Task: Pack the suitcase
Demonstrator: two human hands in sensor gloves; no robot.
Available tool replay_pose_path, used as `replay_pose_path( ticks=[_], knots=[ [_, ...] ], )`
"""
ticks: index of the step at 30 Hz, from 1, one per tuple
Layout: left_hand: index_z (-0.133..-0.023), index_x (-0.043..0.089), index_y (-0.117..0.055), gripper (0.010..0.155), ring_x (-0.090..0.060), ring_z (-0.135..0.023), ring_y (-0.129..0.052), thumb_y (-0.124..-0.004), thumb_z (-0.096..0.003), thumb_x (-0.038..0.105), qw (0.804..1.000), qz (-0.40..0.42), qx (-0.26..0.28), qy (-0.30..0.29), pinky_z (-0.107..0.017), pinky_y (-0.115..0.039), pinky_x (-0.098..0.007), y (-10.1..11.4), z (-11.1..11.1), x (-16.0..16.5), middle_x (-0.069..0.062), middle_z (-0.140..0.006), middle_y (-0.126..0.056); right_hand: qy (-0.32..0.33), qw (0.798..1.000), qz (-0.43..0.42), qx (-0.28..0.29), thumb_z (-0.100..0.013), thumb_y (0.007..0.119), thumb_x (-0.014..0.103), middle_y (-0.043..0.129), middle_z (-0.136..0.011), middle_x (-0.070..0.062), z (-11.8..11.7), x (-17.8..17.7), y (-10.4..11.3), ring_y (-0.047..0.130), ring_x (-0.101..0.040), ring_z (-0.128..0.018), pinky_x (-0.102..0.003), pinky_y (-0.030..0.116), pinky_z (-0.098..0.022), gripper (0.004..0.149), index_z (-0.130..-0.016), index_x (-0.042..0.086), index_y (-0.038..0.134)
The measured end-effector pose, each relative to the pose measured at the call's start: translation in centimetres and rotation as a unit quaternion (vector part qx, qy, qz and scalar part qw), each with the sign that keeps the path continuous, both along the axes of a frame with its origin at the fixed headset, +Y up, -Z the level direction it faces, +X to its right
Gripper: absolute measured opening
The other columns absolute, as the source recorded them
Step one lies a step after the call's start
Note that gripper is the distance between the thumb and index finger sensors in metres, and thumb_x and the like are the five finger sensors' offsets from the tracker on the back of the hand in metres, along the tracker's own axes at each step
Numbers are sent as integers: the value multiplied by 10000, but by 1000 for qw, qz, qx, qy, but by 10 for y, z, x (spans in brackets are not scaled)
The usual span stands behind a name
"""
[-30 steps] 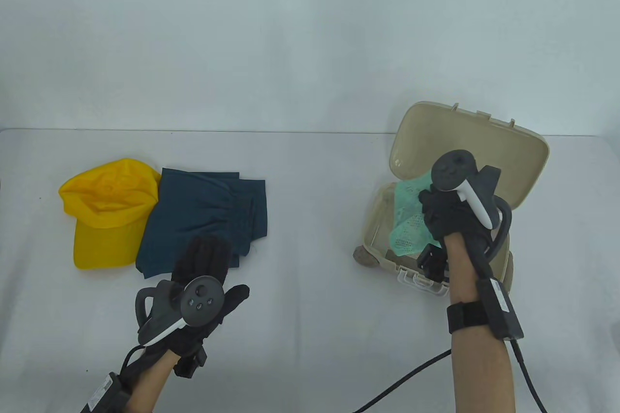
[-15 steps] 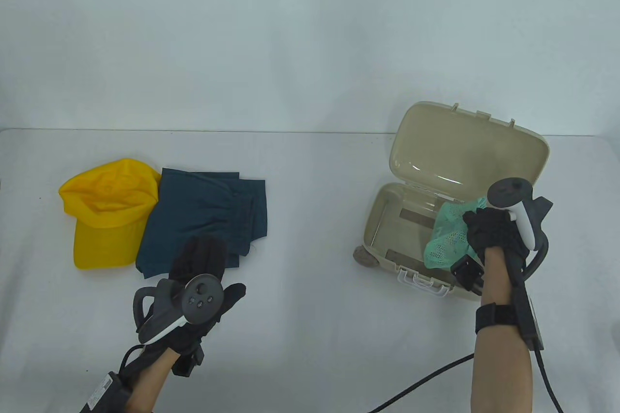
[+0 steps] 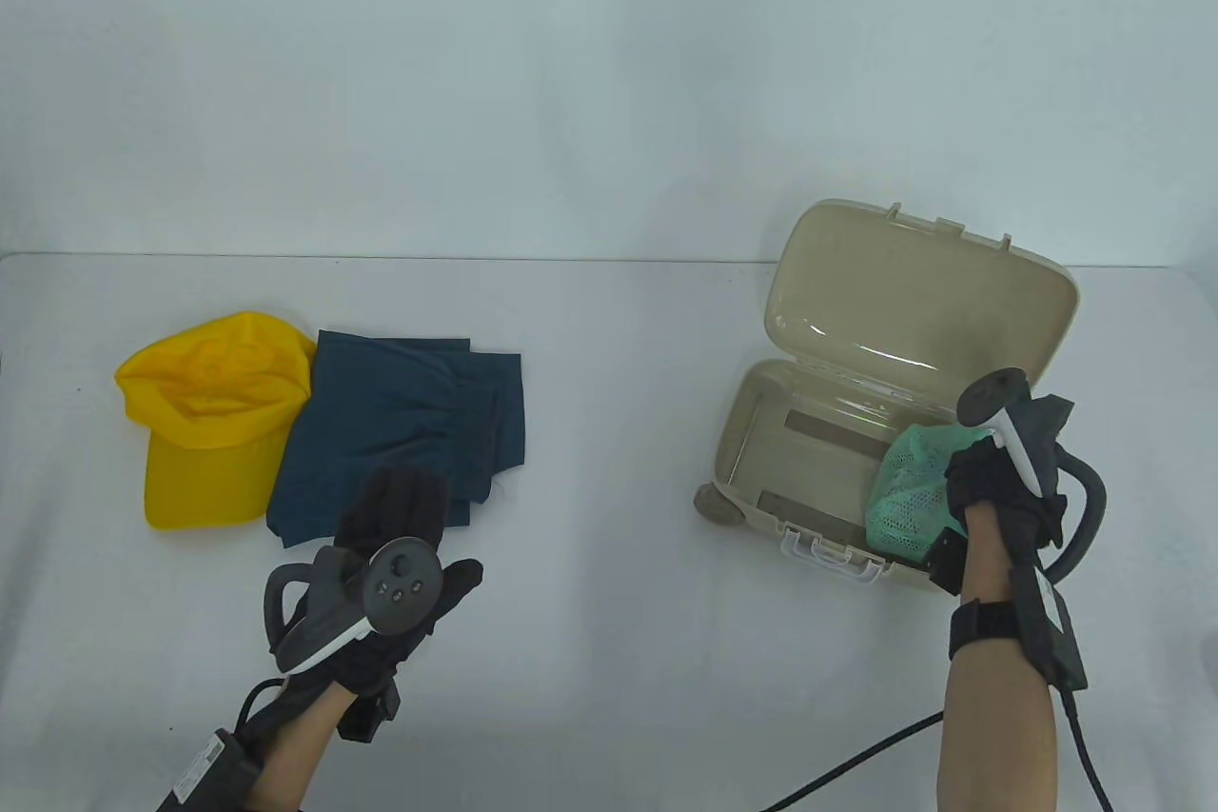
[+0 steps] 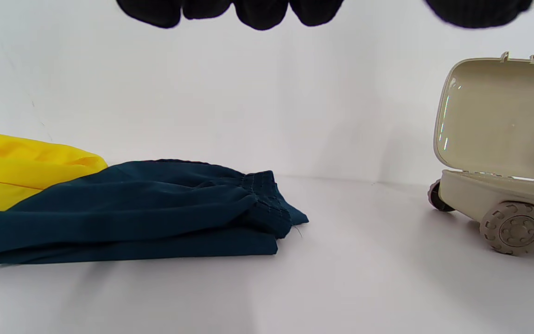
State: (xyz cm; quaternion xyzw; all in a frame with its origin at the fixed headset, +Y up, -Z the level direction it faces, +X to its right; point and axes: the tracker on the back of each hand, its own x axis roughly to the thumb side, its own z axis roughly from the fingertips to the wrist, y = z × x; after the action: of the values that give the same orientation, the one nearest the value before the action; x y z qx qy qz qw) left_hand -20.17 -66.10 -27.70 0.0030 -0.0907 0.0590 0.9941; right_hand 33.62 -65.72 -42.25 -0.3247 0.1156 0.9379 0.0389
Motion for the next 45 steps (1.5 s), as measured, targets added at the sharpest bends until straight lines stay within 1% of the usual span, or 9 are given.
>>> replay_pose_path(
  ticks=[2,4,8,12,15,23,33,36,45],
  knots=[
    [-1141,173,-290,860,-455,-1114,-304,-594,-462,605,1000,0,1,1,-784,-440,-579,0,0,0,-161,-1210,-282,1,1000,14,-8,-531,691,448,1008,-697,-61,2,-2,1,1057,-198,-460,-348,899,-340,551,-919,66,779],
    [-1140,174,-290,859,-456,-1114,-303,-594,-462,605,1000,2,2,1,-784,-440,-579,0,0,-1,-160,-1211,-282,8,1000,13,13,-533,666,495,891,-893,-150,6,-8,9,995,-307,-649,-406,864,-414,683,-1022,18,645],
    [-1140,175,-289,858,-455,-1115,-302,-593,-463,605,1000,2,3,1,-784,-440,-578,-1,-1,-1,-160,-1211,-282,55,996,41,51,-534,639,524,781,-1004,-179,15,-31,39,926,-362,-767,-459,832,-490,733,-1075,37,550],
    [-1140,178,-286,857,-453,-1116,-303,-592,-462,605,1000,5,7,2,-786,-439,-577,-1,-2,-2,-155,-1212,-280,146,984,-30,98,-539,607,539,694,-1064,-194,32,-67,62,870,-389,-838,-518,783,-562,762,-1106,52,457],
    [-1140,181,-287,855,-448,-1118,-302,-591,-462,606,1000,6,10,5,-788,-439,-573,-2,-2,-3,-154,-1212,-280,235,959,-68,143,-539,583,562,633,-1105,-193,54,-107,67,804,-412,-914,-565,720,-627,782,-1116,60,421],
    [-1139,191,-291,855,-433,-1124,-314,-584,-456,614,1000,4,26,9,-795,-446,-560,-2,-2,-6,-136,-1215,-289,401,888,-78,210,-502,491,655,444,-1207,-97,116,-188,42,556,-459,-1084,-649,535,-729,812,-1139,187,301],
    [-1140,214,-274,858,-419,-1133,-297,-585,-453,623,1000,-7,-9,27,-807,-437,-551,-12,-17,-8,-121,-1221,-266,501,844,-22,189,-442,410,730,274,-1237,-88,145,-214,-4,314,-500,-1112,-685,400,-746,914,-1134,182,176],
    [-1142,234,-275,852,-406,-1143,-298,-586,-452,626,999,-6,-13,34,-815,-437,-545,-2,-35,-9,-107,-1227,-267,500,843,-33,194,-441,414,730,280,-1238,-92,144,-214,-3,312,-502,-1115,-686,388,-746,915,-1136,180,184],
    [-1129,326,-257,838,-360,-1165,-299,-605,-434,638,996,-42,-57,59,-837,-424,-522,27,-140,7,-41,-1237,-294,497,843,-63,197,-439,406,732,311,-1235,-98,145,-209,-2,349,-499,-1115,-687,391,-742,916,-1139,176,207]
  ],
)
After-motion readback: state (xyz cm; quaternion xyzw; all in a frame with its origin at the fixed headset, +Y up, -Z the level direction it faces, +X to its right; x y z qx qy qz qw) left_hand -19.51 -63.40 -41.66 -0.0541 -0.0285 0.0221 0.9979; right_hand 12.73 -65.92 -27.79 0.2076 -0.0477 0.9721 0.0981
